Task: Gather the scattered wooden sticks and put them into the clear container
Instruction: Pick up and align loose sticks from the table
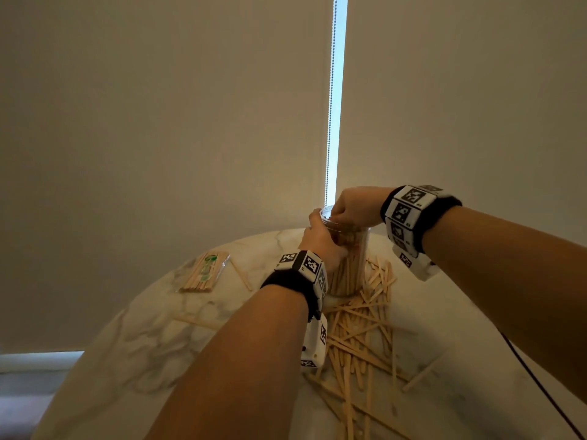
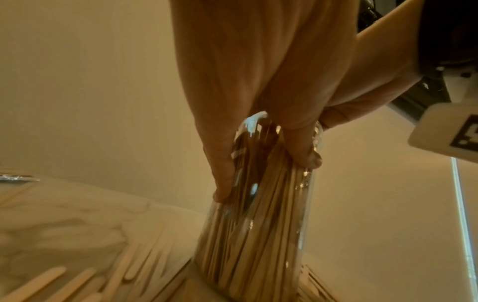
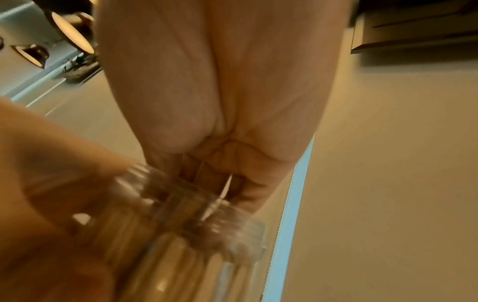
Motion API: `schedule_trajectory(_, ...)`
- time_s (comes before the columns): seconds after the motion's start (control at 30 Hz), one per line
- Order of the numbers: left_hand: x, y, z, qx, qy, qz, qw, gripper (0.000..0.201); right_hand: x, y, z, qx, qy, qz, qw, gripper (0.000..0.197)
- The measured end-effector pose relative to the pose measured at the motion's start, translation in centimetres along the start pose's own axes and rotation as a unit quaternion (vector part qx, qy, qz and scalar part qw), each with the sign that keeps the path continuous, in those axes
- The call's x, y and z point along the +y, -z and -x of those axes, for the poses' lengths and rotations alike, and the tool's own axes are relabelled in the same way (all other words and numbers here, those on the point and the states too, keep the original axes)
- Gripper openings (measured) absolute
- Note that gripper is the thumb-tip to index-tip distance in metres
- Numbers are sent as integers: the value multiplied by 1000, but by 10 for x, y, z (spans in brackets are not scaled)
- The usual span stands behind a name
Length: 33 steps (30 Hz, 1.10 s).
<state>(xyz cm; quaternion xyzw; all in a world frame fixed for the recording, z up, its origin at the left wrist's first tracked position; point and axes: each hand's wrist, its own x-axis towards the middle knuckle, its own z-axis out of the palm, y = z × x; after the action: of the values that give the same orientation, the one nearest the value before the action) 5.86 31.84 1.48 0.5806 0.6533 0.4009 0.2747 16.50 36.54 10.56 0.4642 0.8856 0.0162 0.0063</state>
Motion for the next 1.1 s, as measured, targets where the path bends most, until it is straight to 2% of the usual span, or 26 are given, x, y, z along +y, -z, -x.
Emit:
schedule_trajectory(0.17, 9, 7, 10, -10, 43, -26, 999, 117, 4, 8, 30, 109, 7, -107, 988, 30)
schedule_trajectory(0.23, 9, 16, 24, -15, 60, -83, 995, 112, 10, 13, 53, 130, -2, -128, 983, 27)
schedule_trajectory(0.3, -5, 32, 35, -12, 72, -146, 987, 88, 19, 10, 79, 105, -32, -148, 983, 24)
schedule_trajectory(0.37, -25, 51, 43, 2, 94, -148, 984, 68, 31, 1, 108, 52, -84, -154, 983, 23)
schedule_trajectory(0.43, -44, 71, 61, 23, 112, -162, 980, 55, 46, -14, 135, 5, -141, -149, 979, 25)
schedule_trajectory(0.53, -67, 101, 88, 30, 146, -267, 952, 36, 71, -43, 176, -39, -217, -136, 966, 29)
schedule_trajectory(0.63, -83, 117, 108, 8, 181, -317, 931, 33, 93, -70, 211, -74, -295, -135, 943, 28)
schedule_trajectory(0.73, -82, 111, 130, -41, 171, -353, 919, 38, 108, -92, 238, -109, -341, -70, 931, 33)
schedule_trajectory(0.87, -85, 100, 145, -66, 147, -390, 906, 35, 101, -103, 252, -167, -321, 15, 932, 32)
schedule_trajectory(0.97, -88, 95, 148, -42, 141, -389, 909, 31, 84, -105, 241, -146, -252, 79, 953, 36)
schedule_trajectory(1.1, -90, 92, 153, -25, 130, -407, 904, 24, 38, -108, 227, -102, -159, 96, 977, 30)
